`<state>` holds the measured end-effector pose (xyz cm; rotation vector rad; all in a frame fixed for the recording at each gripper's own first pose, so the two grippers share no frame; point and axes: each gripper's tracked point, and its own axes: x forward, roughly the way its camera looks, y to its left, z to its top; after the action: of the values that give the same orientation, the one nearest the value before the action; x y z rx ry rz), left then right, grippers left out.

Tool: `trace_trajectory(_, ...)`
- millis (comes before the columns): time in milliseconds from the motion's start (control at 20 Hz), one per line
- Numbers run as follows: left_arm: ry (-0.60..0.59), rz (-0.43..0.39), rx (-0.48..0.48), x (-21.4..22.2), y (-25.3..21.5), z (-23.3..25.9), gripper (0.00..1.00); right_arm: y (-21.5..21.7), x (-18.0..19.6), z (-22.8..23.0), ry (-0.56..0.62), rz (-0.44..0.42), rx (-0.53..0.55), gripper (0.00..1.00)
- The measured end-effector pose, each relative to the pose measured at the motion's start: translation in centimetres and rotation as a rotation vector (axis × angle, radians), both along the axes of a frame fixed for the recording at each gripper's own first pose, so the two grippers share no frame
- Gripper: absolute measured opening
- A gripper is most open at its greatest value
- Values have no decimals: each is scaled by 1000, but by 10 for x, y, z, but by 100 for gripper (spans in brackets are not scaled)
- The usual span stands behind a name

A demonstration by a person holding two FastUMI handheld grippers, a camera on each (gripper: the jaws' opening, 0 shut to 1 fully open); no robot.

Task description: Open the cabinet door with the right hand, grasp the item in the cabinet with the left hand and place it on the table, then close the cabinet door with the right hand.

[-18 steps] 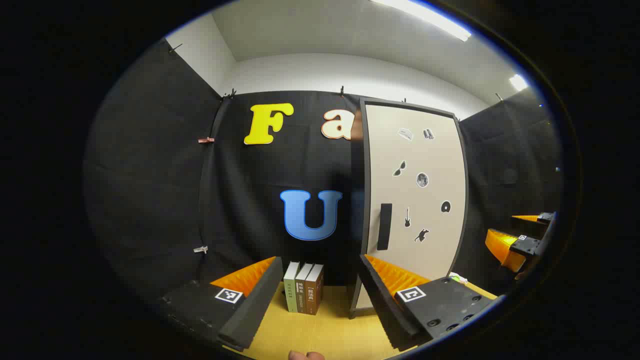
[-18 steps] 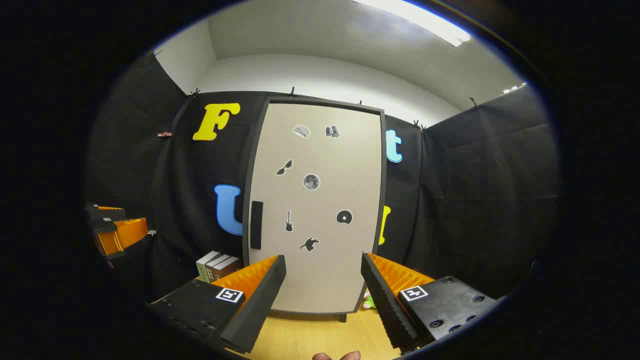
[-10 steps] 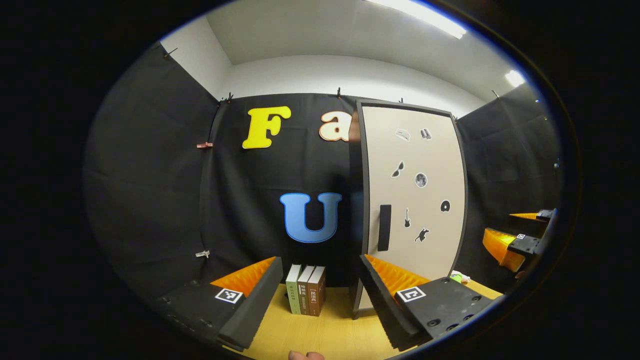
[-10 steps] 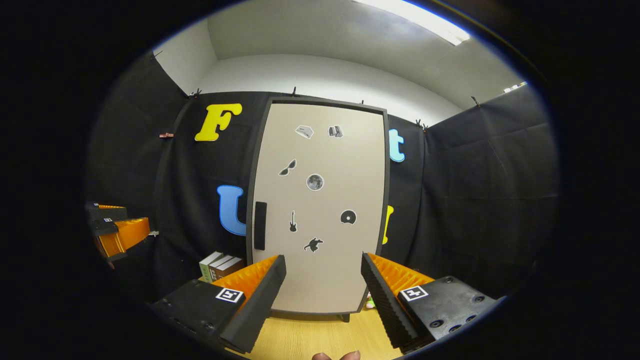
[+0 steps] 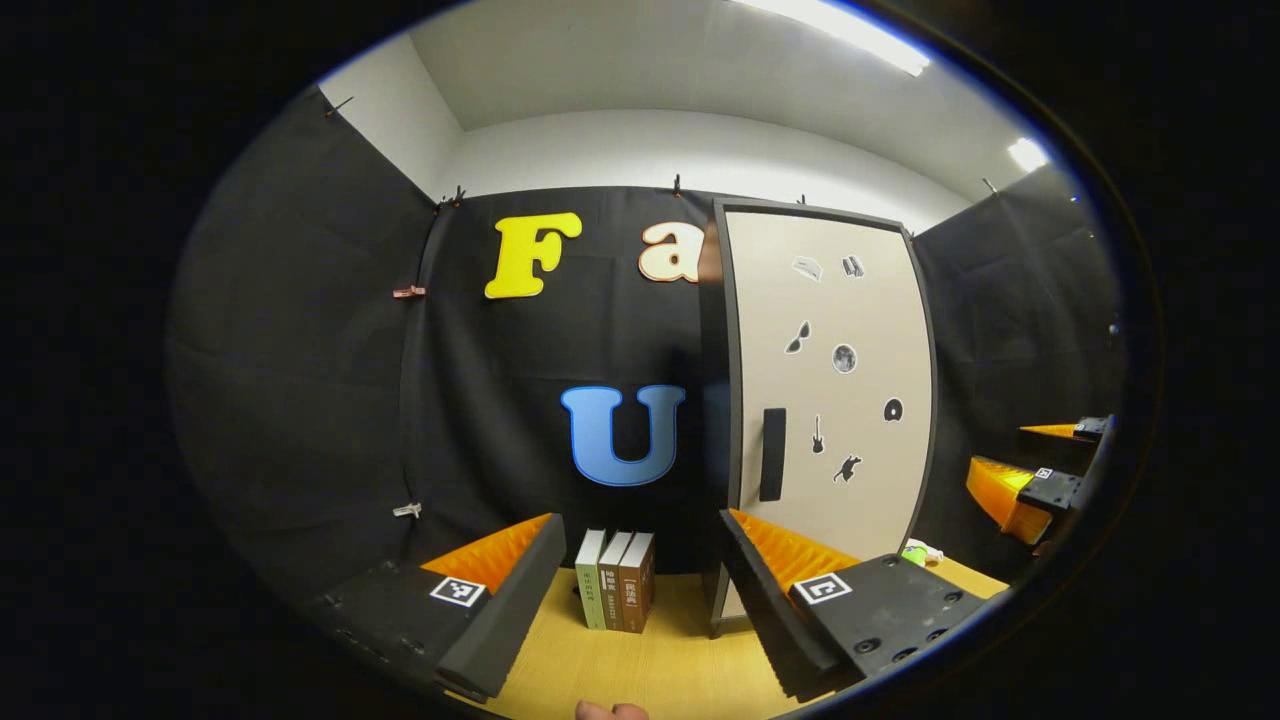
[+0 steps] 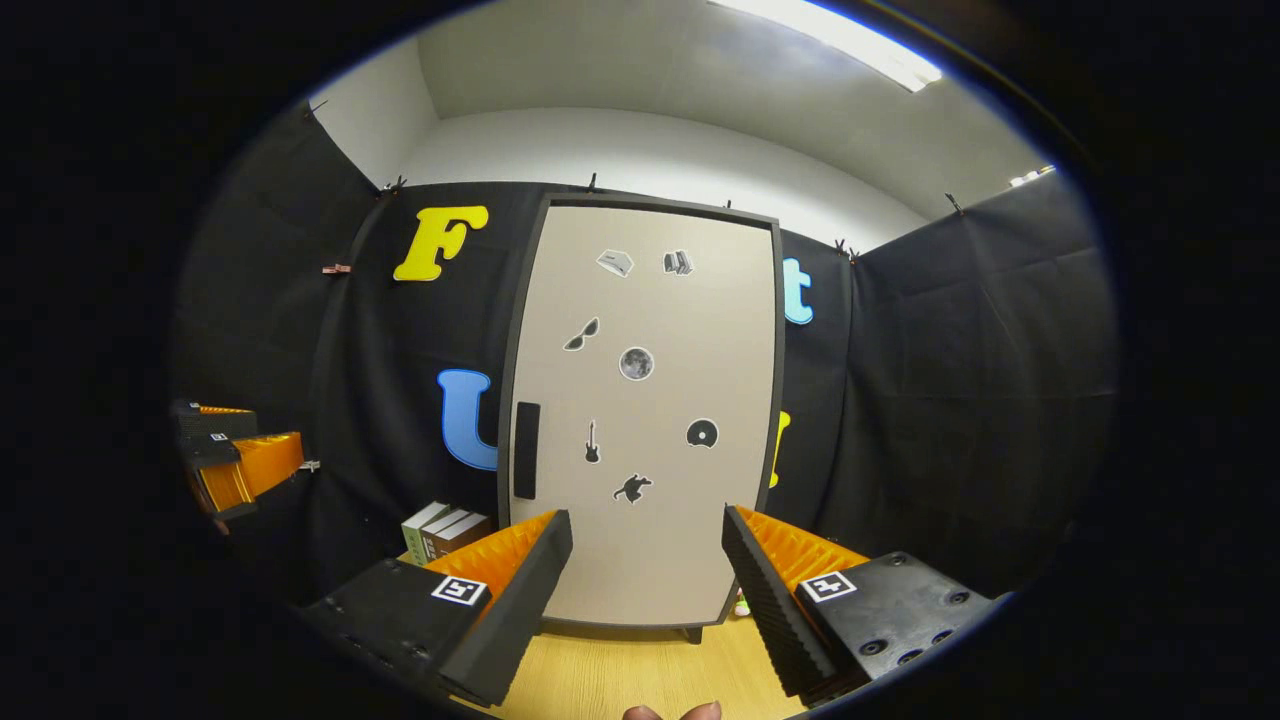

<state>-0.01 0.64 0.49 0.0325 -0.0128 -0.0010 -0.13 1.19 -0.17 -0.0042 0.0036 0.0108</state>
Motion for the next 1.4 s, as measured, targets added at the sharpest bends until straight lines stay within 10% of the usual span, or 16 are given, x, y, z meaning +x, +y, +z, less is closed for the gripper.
trace_trajectory(1400,60,22,-44,18,84,-37,96,155,224,-53,118,99,79,92)
